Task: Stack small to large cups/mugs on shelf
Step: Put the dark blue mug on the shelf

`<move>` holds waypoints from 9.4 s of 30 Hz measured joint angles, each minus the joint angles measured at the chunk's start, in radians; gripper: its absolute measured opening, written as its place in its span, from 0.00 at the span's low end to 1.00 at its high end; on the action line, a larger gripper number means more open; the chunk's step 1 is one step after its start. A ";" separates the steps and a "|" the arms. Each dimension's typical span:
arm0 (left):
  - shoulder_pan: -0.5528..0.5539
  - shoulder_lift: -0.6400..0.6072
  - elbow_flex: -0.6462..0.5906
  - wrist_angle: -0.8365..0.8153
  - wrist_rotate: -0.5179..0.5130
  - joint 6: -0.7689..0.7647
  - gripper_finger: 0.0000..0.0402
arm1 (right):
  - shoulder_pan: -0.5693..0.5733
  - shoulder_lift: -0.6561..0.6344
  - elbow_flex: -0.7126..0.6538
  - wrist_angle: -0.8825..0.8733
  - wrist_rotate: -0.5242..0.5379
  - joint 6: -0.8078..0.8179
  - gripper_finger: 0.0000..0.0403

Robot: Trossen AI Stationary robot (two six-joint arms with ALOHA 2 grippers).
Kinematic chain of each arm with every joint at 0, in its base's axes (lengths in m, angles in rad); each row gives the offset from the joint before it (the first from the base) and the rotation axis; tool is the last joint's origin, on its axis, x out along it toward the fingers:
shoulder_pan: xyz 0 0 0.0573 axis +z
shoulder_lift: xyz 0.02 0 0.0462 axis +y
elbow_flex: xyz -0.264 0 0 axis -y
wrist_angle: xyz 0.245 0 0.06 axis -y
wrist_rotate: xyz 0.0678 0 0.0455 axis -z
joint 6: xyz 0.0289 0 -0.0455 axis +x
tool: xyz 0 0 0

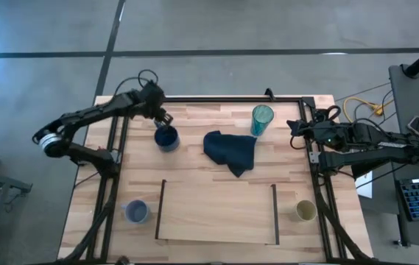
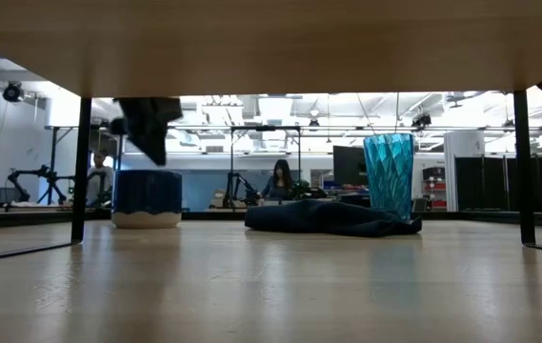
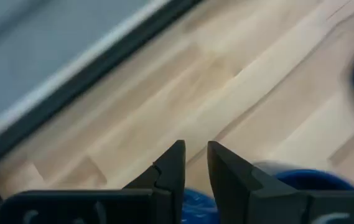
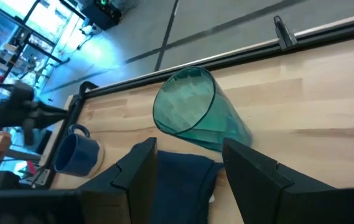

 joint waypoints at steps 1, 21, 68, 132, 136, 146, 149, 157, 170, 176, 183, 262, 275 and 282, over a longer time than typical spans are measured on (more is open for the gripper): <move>0.028 0.024 0.003 -0.009 0.033 0.000 0.14 | 0.000 0.000 0.000 0.000 0.000 0.009 0.44; 0.074 0.104 0.027 -0.324 0.062 0.033 0.14 | 0.000 0.012 0.000 -0.001 0.013 0.049 0.44; -0.264 -0.267 -0.142 -0.144 0.170 -0.377 0.14 | 0.000 0.034 0.000 -0.006 0.030 0.001 0.44; -0.263 0.015 0.028 -0.202 0.090 -0.552 0.03 | 0.000 0.034 0.000 -0.008 0.027 0.024 0.44; -0.262 -0.014 0.182 -0.332 0.071 -0.551 0.02 | 0.000 0.034 0.000 -0.008 0.026 0.024 0.44; -0.381 -0.038 0.530 -0.623 0.058 -0.741 0.01 | 0.000 0.034 0.000 -0.008 0.024 0.027 0.44; -0.451 -0.031 0.604 -0.648 0.053 -0.827 0.01 | 0.000 0.034 0.000 -0.008 0.024 0.027 0.44; -0.740 0.012 0.648 -0.675 -0.028 -1.180 0.01 | 0.000 0.034 0.000 -0.008 0.020 -0.015 0.44; -1.132 0.160 0.869 -0.853 -0.043 -1.634 0.01 | 0.001 0.042 0.000 0.040 -0.209 -0.083 0.44; -1.199 0.276 0.969 -0.907 -0.041 -1.720 0.01 | 0.001 0.110 0.000 0.282 -0.436 -0.199 0.44; -1.259 0.398 1.008 -0.899 -0.029 -1.823 0.01 | 0.002 0.185 0.001 0.359 -0.613 -0.259 0.44; -1.379 0.492 0.979 -0.948 -0.101 -2.077 0.02 | 0.344 1.203 0.710 0.650 -1.180 -0.579 0.18; -1.379 0.489 0.978 -0.948 -0.114 -2.069 0.12 | 0.343 1.231 0.719 0.649 -1.196 -0.599 0.19; -1.379 0.485 0.979 -0.948 -0.129 -2.071 0.18 | 0.339 1.232 0.719 0.649 -1.194 -0.610 0.19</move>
